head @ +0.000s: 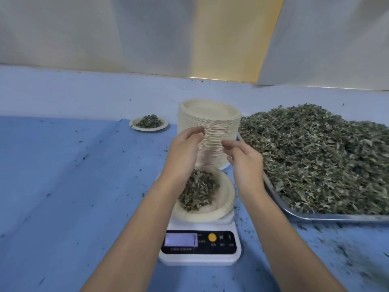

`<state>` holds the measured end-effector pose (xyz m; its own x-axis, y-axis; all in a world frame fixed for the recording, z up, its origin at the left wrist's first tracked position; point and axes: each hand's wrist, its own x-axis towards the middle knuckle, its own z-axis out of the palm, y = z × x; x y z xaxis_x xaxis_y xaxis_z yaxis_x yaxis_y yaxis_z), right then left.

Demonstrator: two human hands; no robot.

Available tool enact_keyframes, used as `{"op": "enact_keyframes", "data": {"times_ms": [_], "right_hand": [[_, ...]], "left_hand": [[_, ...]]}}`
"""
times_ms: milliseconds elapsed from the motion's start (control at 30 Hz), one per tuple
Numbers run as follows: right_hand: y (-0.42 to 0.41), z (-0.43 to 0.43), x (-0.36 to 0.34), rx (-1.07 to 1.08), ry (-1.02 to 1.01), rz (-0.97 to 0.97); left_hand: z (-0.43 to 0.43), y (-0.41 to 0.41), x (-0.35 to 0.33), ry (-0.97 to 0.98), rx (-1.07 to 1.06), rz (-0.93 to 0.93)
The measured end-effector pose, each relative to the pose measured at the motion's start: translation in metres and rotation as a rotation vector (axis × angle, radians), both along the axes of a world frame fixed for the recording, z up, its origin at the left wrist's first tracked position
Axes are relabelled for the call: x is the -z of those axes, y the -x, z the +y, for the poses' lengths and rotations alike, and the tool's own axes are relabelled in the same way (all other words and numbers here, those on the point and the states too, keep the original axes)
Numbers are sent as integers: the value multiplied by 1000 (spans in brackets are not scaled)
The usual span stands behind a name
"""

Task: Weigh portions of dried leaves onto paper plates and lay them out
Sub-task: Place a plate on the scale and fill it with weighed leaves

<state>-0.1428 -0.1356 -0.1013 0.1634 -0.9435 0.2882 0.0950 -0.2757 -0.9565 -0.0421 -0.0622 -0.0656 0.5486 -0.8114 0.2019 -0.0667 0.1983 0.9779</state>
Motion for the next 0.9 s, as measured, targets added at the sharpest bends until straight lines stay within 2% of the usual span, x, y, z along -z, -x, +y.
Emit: {"op": "enact_keyframes", "data": {"times_ms": [200, 367, 733, 900], "right_hand": [[3, -7, 15, -85, -55, 170], [0, -9, 19, -123, -129, 111], [0, -4, 17, -98, -201, -44], [-1, 0, 10, -108, -218, -95]], "left_hand": [[10, -38, 21, -160, -174, -139], [13, -55, 39, -319, -227, -226], [8, -47, 48, -296, -242, -61], [12, -53, 43, -290, -275, 78]]}}
